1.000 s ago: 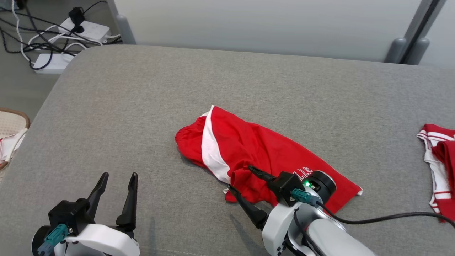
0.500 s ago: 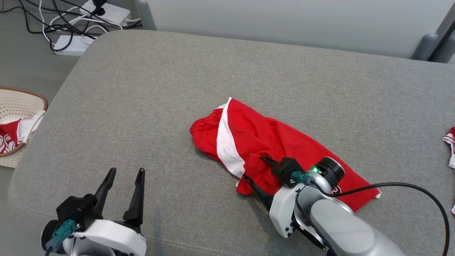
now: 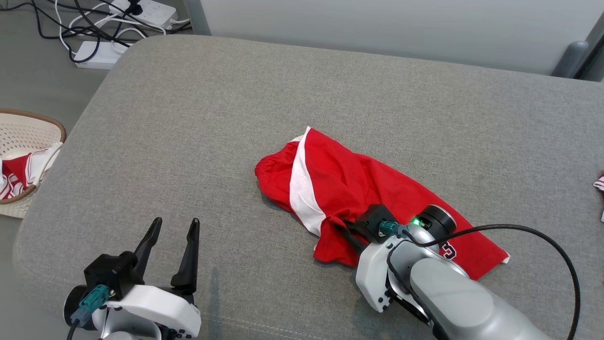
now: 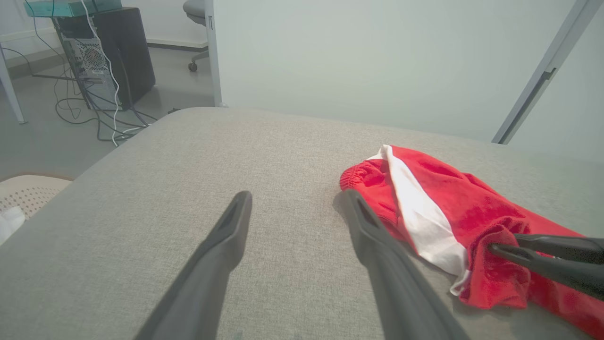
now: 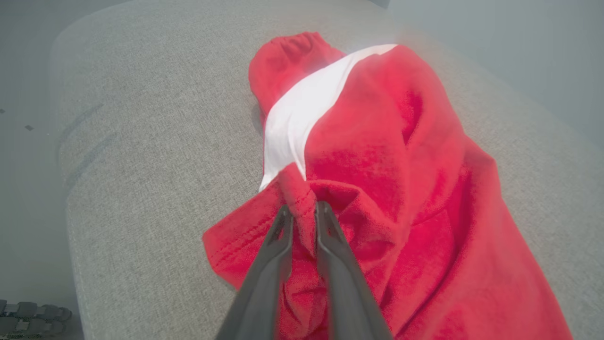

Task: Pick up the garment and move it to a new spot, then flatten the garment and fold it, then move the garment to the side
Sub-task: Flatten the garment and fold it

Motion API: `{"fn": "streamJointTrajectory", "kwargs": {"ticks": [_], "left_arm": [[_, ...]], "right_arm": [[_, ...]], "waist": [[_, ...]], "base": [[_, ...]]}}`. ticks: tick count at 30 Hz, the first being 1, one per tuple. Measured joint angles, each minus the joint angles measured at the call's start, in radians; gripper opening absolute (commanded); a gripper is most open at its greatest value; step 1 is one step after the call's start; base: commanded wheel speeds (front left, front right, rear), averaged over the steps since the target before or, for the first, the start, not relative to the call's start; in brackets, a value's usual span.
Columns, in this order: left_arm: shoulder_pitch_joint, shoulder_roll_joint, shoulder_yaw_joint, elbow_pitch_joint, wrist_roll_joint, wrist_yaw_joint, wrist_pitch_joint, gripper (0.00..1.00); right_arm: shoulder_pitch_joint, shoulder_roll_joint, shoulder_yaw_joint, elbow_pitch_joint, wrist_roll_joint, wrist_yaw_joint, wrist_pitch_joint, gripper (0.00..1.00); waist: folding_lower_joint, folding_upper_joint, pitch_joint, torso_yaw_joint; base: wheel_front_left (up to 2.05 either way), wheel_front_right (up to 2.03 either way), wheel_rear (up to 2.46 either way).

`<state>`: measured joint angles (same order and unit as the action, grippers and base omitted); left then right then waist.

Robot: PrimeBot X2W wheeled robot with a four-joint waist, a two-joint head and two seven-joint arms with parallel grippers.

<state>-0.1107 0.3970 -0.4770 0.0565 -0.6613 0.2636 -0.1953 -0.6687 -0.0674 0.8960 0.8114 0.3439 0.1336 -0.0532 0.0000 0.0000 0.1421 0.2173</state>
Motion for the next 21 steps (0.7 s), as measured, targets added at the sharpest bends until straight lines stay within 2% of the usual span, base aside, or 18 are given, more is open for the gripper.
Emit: {"fn": "streamJointTrajectory", "kwargs": {"ticks": [7,9,11,17,21], "left_arm": [[0.000,0.001,0.002,0.011,0.000,0.000,-0.009,1.00],[0.001,0.003,0.006,0.012,0.000,0.000,-0.012,1.00],[0.001,0.003,0.007,0.012,0.000,0.000,-0.012,1.00],[0.003,0.009,0.016,0.007,-0.002,0.002,-0.018,1.00],[0.003,0.021,0.022,-0.002,-0.002,0.003,-0.017,1.00]], "right_arm": [[0.009,0.001,-0.070,-0.031,0.019,0.000,-0.082,0.00],[0.060,-0.010,-0.124,-0.095,0.027,0.000,-0.144,0.00],[0.087,-0.017,-0.148,-0.125,0.029,0.000,-0.156,0.00],[0.286,-0.112,-0.377,-0.317,0.032,0.000,-0.187,0.00],[0.422,-0.118,-0.509,-0.423,0.018,0.000,-0.194,0.00]], "waist": [[0.0000,0.0000,-0.006,-0.014],[0.0000,0.0000,-0.010,-0.027],[0.0001,0.0000,-0.012,-0.033],[0.0000,0.0000,-0.016,-0.072],[0.0000,0.0000,-0.009,-0.098]], "base": [[0.00,0.00,0.00],[0.00,0.00,0.00],[0.00,0.00,0.00],[0.00,0.00,0.00],[0.00,0.00,0.00]]}}
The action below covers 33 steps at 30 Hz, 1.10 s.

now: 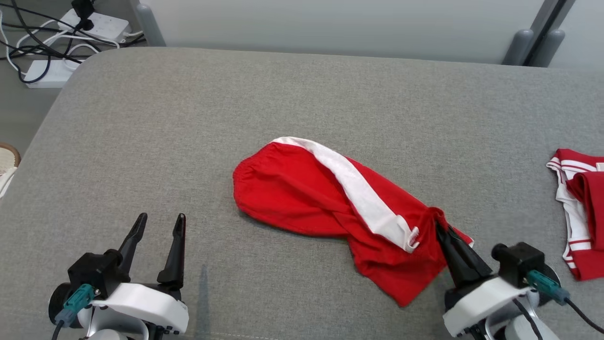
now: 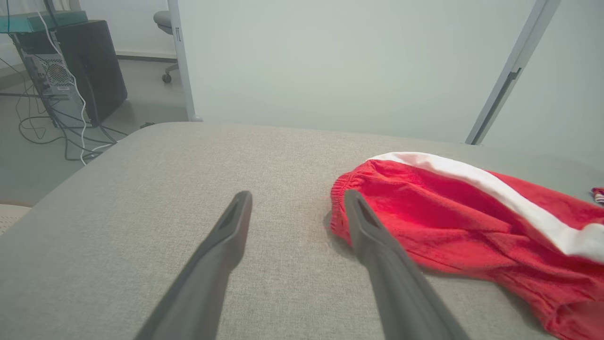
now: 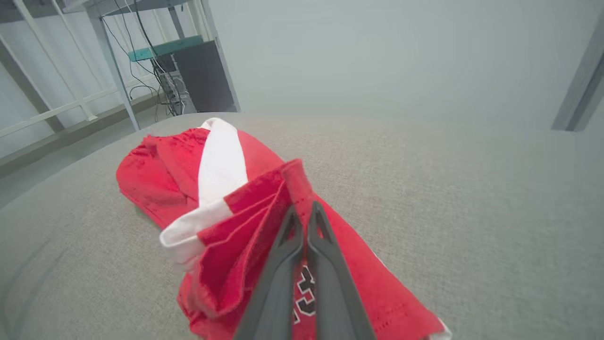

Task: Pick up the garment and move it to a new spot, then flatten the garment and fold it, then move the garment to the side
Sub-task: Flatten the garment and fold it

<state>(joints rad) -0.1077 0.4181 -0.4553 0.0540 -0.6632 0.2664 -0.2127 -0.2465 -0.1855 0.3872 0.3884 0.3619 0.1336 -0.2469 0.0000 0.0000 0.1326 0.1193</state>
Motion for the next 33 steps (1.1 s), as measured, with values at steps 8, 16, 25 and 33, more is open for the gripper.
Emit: {"fn": "streamJointTrajectory", "kwargs": {"ticks": [8,16,25,33], "left_arm": [[0.000,0.014,0.004,-0.013,0.000,0.008,0.009,1.00],[-0.001,0.016,0.001,-0.015,-0.003,0.008,0.019,1.00],[0.008,0.036,0.027,-0.045,-0.012,0.035,0.017,1.00],[0.078,0.056,0.038,-0.085,-0.016,0.062,0.016,1.00]], "right_arm": [[0.156,0.045,-0.153,-0.105,0.011,0.000,0.059,0.00],[0.171,0.082,-0.226,-0.081,0.137,0.000,0.104,1.00],[0.206,0.078,-0.374,-0.142,0.024,0.000,0.031,1.00],[0.289,0.074,-0.388,-0.308,-0.207,0.000,0.020,1.00]], "waist": [[0.0000,0.0000,0.020,-0.040],[-0.0001,0.0000,0.018,-0.047],[0.0000,0.0000,-0.014,-0.059],[0.0000,0.0000,-0.068,-0.083]], "base": [[0.00,0.00,0.00],[0.00,0.00,0.00],[0.00,0.00,0.00],[0.00,0.00,0.00]]}}
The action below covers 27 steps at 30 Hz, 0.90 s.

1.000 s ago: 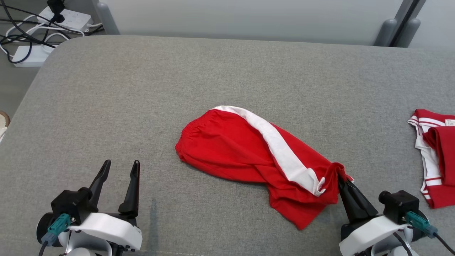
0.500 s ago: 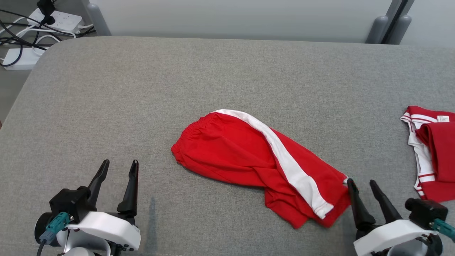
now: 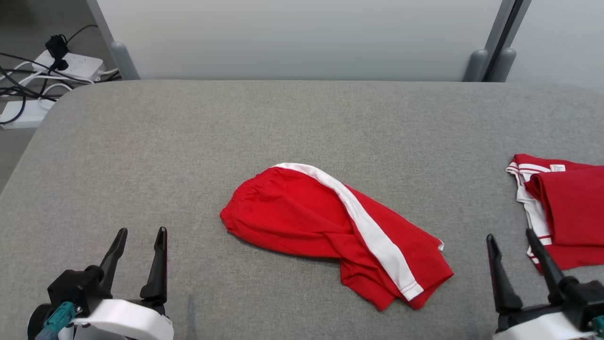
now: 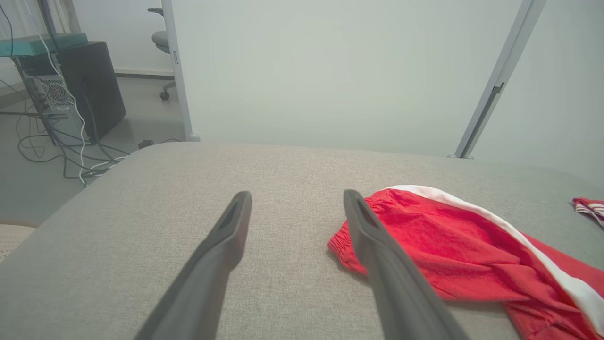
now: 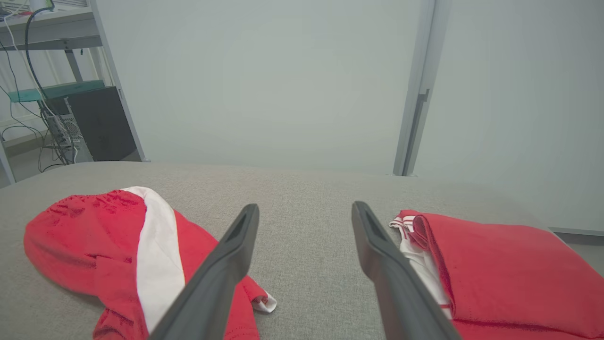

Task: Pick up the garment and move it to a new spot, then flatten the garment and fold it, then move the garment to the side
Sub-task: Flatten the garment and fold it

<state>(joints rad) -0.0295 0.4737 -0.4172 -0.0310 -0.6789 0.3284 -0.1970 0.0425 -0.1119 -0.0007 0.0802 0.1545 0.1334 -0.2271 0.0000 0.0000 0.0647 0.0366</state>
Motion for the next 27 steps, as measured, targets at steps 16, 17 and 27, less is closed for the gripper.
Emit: {"fn": "streamJointTrajectory", "kwargs": {"ticks": [16,17,27], "left_arm": [[0.099,0.026,0.016,-0.050,-0.012,0.035,0.012,1.00],[0.102,0.027,0.017,-0.051,-0.013,0.039,0.012,1.00],[0.105,0.041,0.018,-0.056,-0.019,0.043,0.016,1.00]], "right_arm": [[0.178,0.052,0.111,-0.071,-0.041,0.000,0.064,1.00],[0.178,0.052,0.115,-0.071,-0.040,0.000,0.064,1.00],[0.178,0.054,0.132,-0.071,-0.039,0.000,0.068,1.00]], "waist": [[0.0000,0.0000,-0.074,-0.031],[0.0000,0.0000,-0.074,-0.032],[0.0000,0.0000,-0.070,-0.039]], "base": [[0.00,0.00,0.00],[0.00,0.00,0.00],[0.00,0.00,0.00]]}}
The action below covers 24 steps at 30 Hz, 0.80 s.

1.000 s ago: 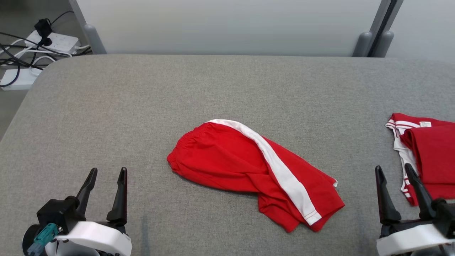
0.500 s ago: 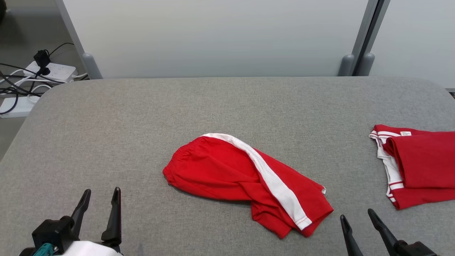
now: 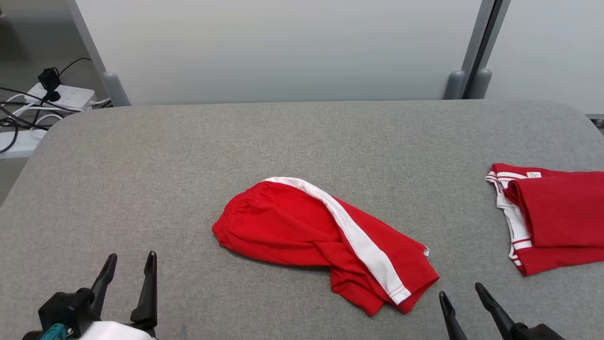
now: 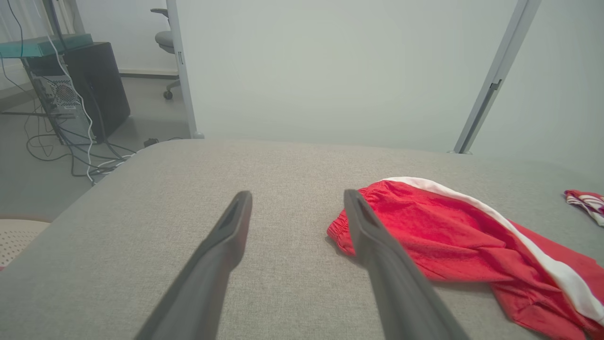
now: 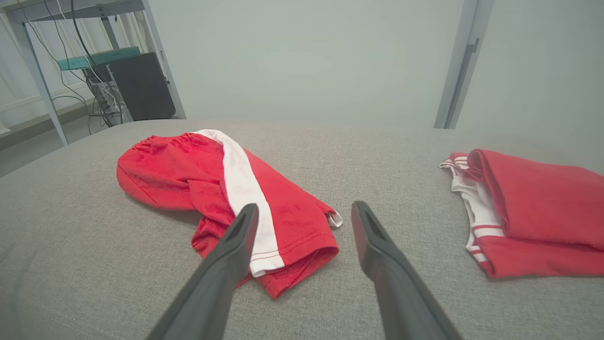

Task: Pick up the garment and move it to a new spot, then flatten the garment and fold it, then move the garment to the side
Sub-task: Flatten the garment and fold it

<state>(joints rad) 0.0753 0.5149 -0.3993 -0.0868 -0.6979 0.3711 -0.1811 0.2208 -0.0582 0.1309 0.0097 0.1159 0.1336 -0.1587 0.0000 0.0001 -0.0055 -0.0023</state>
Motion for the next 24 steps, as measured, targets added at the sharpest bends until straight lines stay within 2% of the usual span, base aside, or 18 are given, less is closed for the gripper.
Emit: {"fn": "streamJointTrajectory", "kwargs": {"ticks": [6,10,11,13,14,15,16,24], "left_arm": [[-0.008,0.005,-0.010,-0.002,-0.015,-0.012,0.029,1.00],[-0.071,0.006,-0.029,0.004,-0.027,-0.053,0.065,1.00],[-0.118,0.001,-0.041,0.015,-0.040,-0.087,0.085,1.00],[-0.145,0.000,-0.052,0.029,-0.044,-0.102,0.099,1.00],[-0.201,-0.014,-0.069,0.063,-0.058,-0.141,0.123,1.00],[-0.201,-0.014,-0.069,0.063,-0.058,-0.141,0.123,1.00],[-0.234,-0.021,-0.083,0.086,-0.060,-0.160,0.144,1.00],[-0.553,-0.081,-0.138,0.317,-0.148,-0.356,0.302,1.00]], "right_arm": [[-0.009,0.000,0.019,0.004,-0.001,0.000,0.010,1.00],[-0.038,-0.008,0.057,0.017,-0.006,0.000,0.037,1.00],[-0.068,-0.016,0.081,0.039,-0.011,0.000,0.049,1.00],[-0.081,-0.018,0.089,0.046,-0.011,0.000,0.056,1.00],[-0.109,-0.024,0.108,0.072,-0.011,0.000,0.061,1.00],[-0.109,-0.024,0.108,0.072,-0.011,0.000,0.061,1.00],[-0.119,-0.026,0.112,0.083,-0.011,0.000,0.063,1.00],[-0.187,-0.035,0.144,0.164,-0.011,0.000,0.063,1.00]], "waist": [[0.0000,0.0000,0.022,0.001],[0.0000,0.0000,0.052,0.003],[0.0000,0.0000,0.072,0.004],[0.0000,0.0000,0.082,0.005],[0.0000,0.0000,0.105,0.007],[0.0000,0.0000,0.105,0.007],[0.0000,-0.0001,0.116,0.008],[0.0000,0.0000,0.211,0.017]], "base": [[0.00,0.00,0.00],[0.00,0.00,0.00],[0.00,0.00,0.00],[0.00,0.00,0.00],[0.00,0.00,0.00],[0.00,0.00,0.00],[0.00,0.00,0.00],[0.00,0.00,0.00]]}}
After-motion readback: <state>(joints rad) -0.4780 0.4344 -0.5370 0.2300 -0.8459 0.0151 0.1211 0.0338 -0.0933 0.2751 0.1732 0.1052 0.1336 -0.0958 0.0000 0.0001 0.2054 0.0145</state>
